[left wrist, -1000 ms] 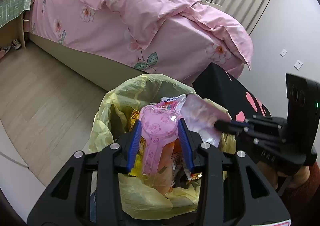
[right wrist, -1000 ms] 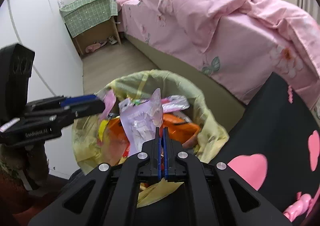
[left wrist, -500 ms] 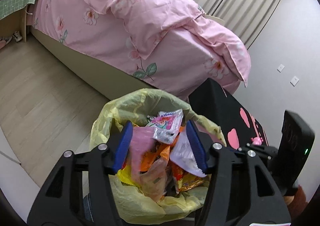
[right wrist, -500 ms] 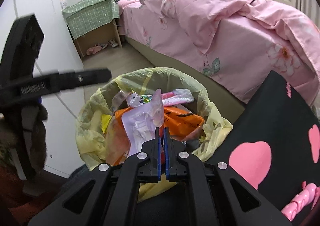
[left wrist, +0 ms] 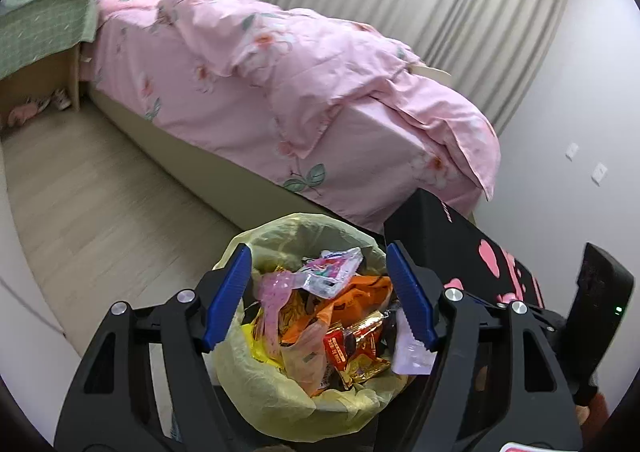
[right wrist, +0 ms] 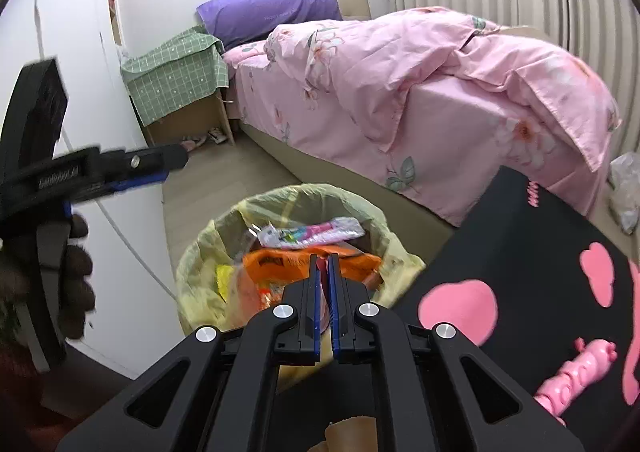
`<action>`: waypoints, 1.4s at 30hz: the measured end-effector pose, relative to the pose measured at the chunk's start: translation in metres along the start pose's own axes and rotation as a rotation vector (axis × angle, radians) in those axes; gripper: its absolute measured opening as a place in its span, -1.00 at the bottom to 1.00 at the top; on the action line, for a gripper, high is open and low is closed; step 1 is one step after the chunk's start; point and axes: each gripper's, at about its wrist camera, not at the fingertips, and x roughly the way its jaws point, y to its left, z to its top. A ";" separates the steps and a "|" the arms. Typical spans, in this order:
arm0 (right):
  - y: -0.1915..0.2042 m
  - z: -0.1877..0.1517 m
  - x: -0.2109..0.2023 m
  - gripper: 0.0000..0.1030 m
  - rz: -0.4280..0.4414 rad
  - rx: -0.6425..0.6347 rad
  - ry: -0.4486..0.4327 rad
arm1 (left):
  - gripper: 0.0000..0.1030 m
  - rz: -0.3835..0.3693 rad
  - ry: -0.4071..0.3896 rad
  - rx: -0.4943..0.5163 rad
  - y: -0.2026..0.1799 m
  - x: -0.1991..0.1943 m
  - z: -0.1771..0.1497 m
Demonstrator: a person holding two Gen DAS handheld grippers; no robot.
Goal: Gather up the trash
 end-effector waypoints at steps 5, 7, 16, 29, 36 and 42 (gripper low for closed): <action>-0.001 0.027 0.022 -0.87 0.074 0.052 -0.058 | 0.28 0.042 -0.036 -0.044 0.014 -0.015 -0.002; -0.007 0.036 0.035 -0.87 0.155 0.120 -0.056 | 0.29 0.052 -0.050 -0.042 0.018 -0.021 -0.003; -0.001 -0.002 0.074 -0.86 -0.069 -0.110 0.314 | 0.29 0.018 0.013 -0.060 0.032 -0.001 -0.023; 0.006 -0.032 0.028 -0.86 -0.035 -0.214 0.222 | 0.29 -0.021 0.057 -0.012 0.020 0.007 -0.040; 0.015 -0.019 -0.050 -0.86 -0.020 -0.141 -0.013 | 0.29 -0.004 0.006 0.072 -0.005 -0.021 -0.036; 0.020 -0.039 -0.107 -0.86 -0.017 -0.019 0.016 | 0.29 -0.002 -0.015 0.249 -0.053 -0.067 -0.065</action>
